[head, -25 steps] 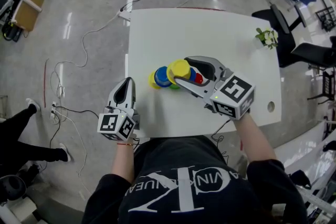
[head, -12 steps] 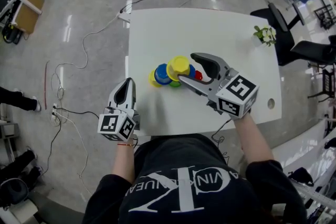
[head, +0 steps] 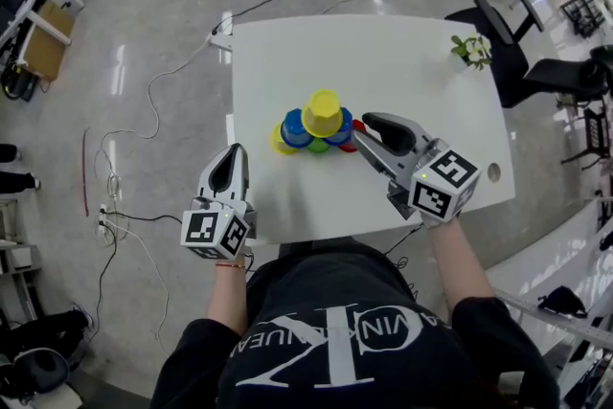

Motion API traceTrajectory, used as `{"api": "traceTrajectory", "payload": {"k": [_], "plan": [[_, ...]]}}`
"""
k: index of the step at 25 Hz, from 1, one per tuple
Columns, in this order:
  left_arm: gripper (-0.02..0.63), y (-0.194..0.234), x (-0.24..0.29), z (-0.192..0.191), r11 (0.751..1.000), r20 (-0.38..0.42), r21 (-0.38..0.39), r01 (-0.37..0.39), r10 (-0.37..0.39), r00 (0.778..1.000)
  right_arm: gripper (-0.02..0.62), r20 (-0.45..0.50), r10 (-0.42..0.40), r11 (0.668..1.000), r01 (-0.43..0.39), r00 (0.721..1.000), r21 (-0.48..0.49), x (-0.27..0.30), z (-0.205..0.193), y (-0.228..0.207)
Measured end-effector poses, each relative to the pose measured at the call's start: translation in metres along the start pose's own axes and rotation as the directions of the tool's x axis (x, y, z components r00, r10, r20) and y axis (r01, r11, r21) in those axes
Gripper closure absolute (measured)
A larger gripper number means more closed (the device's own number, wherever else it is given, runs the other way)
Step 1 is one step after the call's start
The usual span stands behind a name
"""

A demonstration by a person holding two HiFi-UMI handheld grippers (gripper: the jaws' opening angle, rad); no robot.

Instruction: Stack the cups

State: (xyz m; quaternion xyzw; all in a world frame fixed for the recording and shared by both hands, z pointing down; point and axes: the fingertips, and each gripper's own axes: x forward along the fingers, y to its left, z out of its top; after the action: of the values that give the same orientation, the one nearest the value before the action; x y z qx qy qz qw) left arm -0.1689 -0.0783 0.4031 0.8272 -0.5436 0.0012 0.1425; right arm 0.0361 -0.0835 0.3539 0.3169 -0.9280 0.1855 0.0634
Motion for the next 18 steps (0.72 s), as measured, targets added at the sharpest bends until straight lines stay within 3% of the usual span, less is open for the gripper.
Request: {"api": "traceTrajectory", "payload": {"k": [4,18], "plan": [[0.601,-0.005,-0.006,-0.002,0.999,0.0,0.019,0.032,-0.032,0.999,0.584,0.018,-0.059,0.998,0.059,0.998,0.003,-0.01,-0.013,0.01],[0.601,-0.022,-0.022,-0.022,0.99,-0.023,0.05,0.133,-0.132,0.991,0.586,0.094,-0.271,0.963,0.269,0.958,0.028,-0.038,-0.07,0.03]]}}
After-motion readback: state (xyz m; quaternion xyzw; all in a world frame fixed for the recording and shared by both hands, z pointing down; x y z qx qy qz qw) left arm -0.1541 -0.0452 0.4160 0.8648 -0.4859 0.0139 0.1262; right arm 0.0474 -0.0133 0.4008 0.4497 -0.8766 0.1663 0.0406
